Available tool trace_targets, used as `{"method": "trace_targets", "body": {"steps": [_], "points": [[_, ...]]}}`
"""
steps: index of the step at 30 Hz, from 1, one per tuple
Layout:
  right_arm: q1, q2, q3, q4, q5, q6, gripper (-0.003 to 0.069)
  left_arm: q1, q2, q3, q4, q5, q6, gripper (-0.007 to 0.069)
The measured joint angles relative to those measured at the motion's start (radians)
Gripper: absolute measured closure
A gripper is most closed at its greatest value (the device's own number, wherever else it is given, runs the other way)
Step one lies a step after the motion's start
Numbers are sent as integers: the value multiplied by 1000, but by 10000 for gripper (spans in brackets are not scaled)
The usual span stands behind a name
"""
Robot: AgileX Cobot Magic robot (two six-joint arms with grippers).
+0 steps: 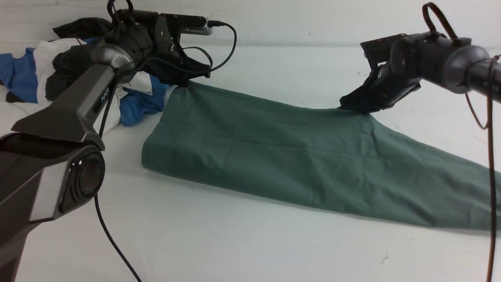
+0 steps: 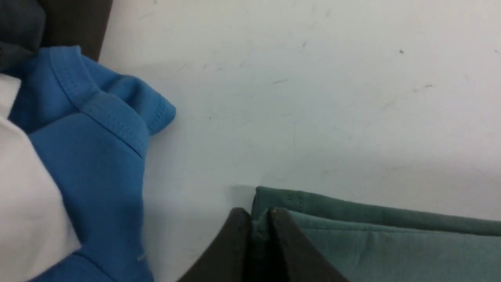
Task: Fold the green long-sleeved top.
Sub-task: Use both arms to drag the lower edge of the fabric forward and fold it over the upper edge, then use the right arm to clamp the right edge of the fabric
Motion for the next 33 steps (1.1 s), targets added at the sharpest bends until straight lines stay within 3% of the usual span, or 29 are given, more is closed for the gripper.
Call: {"method": "trace_targets", "body": {"steps": [3, 4, 7, 10, 13, 15, 19, 20, 22, 24, 26, 33], "points": [[0, 1, 0, 8, -7, 0, 614, 0, 9, 0, 20, -25, -1, 521], [0, 1, 0, 11, -16, 0, 568, 0, 12, 0, 30, -36, -3, 461], [0, -4, 0, 14, -12, 10, 505, 0, 9, -2, 41, -41, -11, 386], [0, -47, 0, 14, 71, 25, 379, 1, -14, -33, 57, 28, -31, 269], [0, -115, 0, 10, 198, 24, 313, 1, -52, -71, 39, 155, -32, 249], [0, -174, 0, -7, 323, 16, 299, 1, -89, -96, -2, 267, -19, 284], [-24, -250, 6, -27, 463, 12, 385, -19, -140, -108, -91, 357, 63, 512], [-26, -256, 11, -26, 466, 12, 393, -19, -142, -108, -91, 357, 71, 523], [-61, -286, 64, 1, 468, 11, 512, -33, -160, -65, -134, 357, 89, 599], [-110, -321, 161, 29, 469, 10, 615, -44, -196, 43, -151, 357, 95, 624], [-154, -348, 240, 44, 473, 10, 652, -48, -248, 189, -151, 357, 96, 629], [-283, -418, 413, 96, 474, 10, 673, -48, -404, 592, -109, 355, 96, 629]]}}
